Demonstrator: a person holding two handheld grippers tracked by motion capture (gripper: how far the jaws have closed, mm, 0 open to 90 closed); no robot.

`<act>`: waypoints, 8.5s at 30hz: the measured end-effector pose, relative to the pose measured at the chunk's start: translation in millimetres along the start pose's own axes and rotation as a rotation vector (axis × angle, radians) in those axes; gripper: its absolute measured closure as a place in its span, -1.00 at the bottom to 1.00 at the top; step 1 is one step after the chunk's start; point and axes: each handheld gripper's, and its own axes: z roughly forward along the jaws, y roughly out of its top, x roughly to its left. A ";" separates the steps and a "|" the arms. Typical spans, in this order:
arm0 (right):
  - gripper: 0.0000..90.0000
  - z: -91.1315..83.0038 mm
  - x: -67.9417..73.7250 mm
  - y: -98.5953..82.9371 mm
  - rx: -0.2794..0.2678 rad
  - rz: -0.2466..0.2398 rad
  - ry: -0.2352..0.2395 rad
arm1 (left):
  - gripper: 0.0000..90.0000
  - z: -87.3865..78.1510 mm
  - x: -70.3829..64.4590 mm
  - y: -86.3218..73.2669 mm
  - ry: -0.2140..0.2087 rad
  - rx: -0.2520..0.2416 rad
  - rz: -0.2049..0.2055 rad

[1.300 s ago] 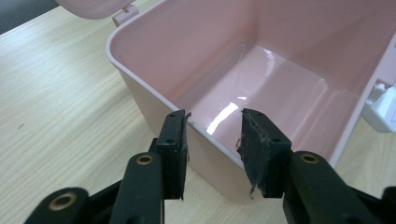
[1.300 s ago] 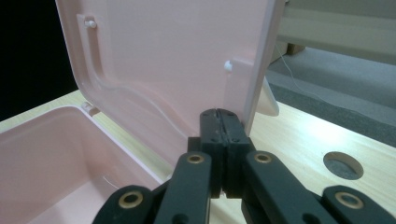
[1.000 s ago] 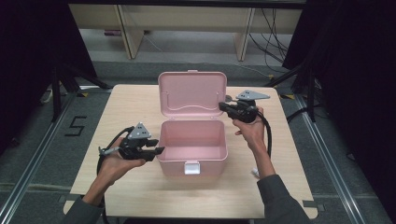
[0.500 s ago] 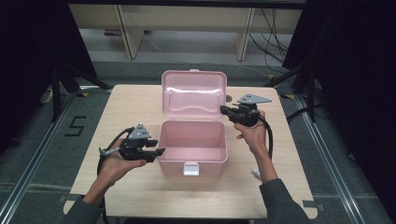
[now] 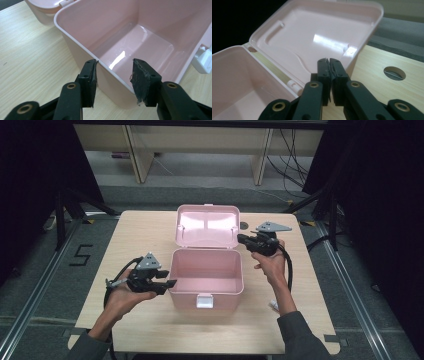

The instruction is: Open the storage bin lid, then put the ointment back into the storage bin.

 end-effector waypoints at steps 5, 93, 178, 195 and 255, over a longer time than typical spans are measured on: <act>0.86 -9.4 7.7 4.2 -0.010 -0.043 -0.007 | 0.24 -1.1 -0.2 -0.2 -0.004 0.002 0.001; 0.26 -127.2 26.4 -107.7 0.866 -0.139 -0.096 | 0.16 0.5 -3.5 -0.8 0.007 0.010 -0.007; 0.56 -108.4 61.4 30.7 0.853 -0.386 0.095 | 0.15 2.2 -4.6 0.8 0.014 0.026 -0.006; 0.56 -70.6 104.3 82.1 0.827 -0.505 0.187 | 0.15 2.3 -4.4 0.6 0.011 0.024 -0.007; 0.56 23.5 151.2 56.0 0.906 -0.723 0.349 | 0.15 2.8 -4.6 1.1 0.013 0.029 -0.012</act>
